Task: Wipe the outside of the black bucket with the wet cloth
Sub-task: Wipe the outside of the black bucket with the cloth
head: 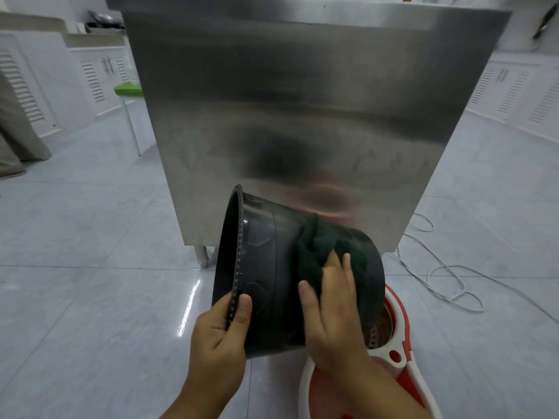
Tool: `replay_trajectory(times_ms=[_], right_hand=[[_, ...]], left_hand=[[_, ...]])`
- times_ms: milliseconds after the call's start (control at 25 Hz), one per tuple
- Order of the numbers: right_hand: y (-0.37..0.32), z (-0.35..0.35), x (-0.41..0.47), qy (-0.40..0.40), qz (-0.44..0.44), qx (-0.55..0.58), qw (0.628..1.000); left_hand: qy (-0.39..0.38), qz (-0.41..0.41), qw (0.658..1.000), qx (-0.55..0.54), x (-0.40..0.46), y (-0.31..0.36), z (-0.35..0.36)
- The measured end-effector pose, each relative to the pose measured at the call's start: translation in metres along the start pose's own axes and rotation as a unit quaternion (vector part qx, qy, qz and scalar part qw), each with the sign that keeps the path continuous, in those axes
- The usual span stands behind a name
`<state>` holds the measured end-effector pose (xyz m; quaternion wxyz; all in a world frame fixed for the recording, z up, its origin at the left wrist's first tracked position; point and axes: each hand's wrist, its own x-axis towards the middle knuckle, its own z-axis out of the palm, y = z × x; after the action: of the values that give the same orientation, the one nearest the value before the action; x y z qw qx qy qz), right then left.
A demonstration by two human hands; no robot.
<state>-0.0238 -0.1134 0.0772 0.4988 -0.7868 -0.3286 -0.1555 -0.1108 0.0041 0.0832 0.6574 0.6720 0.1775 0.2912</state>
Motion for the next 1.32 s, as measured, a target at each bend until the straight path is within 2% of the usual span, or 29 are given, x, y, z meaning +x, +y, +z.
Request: replay_trajectory(times_ms=[160, 240, 320, 440, 520, 600, 720, 880, 920, 1040, 1080, 1120, 1240, 1320], right_hand=[[0.041, -0.016, 0.012, 0.031, 0.174, 0.019, 0.984], [0.05, -0.02, 0.015, 0.042, 0.243, 0.072, 0.966], [0.056, -0.024, 0.019, 0.06, 0.343, 0.13, 0.929], [0.066, -0.035, 0.023, 0.119, 0.461, 0.279, 0.834], [0.065, -0.042, 0.024, 0.177, 0.484, 0.395, 0.76], [0.061, -0.043, 0.023, 0.189, 0.512, 0.438, 0.714], [0.054, -0.039, 0.018, 0.163, 0.548, 0.429, 0.699], [0.048, -0.047, 0.019, 0.216, 0.519, 0.464, 0.685], [0.047, -0.047, 0.02, 0.216, 0.519, 0.47, 0.68], [0.052, -0.038, 0.016, 0.195, 0.504, 0.472, 0.696], [0.054, -0.03, 0.012, 0.192, 0.493, 0.459, 0.714], [0.055, -0.023, 0.007, 0.19, 0.476, 0.429, 0.744], [0.051, 0.001, -0.011, 0.174, 0.392, 0.245, 0.869], [0.042, 0.013, -0.025, 0.162, 0.313, 0.167, 0.921]], left_hand=[[0.038, -0.002, 0.999, 0.025, 0.003, -0.003, -0.007], [0.043, -0.003, 0.998, 0.042, 0.007, -0.007, -0.01], [0.036, -0.004, 0.998, 0.041, 0.007, -0.007, -0.009], [0.012, 0.016, 0.999, 0.041, 0.004, -0.005, -0.009], [-0.041, 0.022, 0.998, 0.038, 0.005, 0.002, -0.013], [-0.079, -0.012, 0.995, 0.063, 0.008, 0.008, -0.015], [-0.066, -0.02, 0.992, 0.102, 0.008, 0.014, -0.014], [-0.136, 0.007, 0.983, 0.126, 0.004, 0.018, -0.018], [-0.126, 0.003, 0.985, 0.12, 0.004, 0.019, -0.017], [-0.008, -0.029, 0.999, 0.043, 0.006, 0.021, -0.006], [0.015, -0.039, 0.999, 0.032, 0.005, 0.023, -0.003], [0.026, -0.045, 0.998, 0.027, 0.005, 0.023, -0.001], [0.031, -0.042, 0.998, 0.015, 0.005, 0.016, -0.004], [0.029, -0.031, 0.999, 0.005, 0.005, 0.015, -0.004]])
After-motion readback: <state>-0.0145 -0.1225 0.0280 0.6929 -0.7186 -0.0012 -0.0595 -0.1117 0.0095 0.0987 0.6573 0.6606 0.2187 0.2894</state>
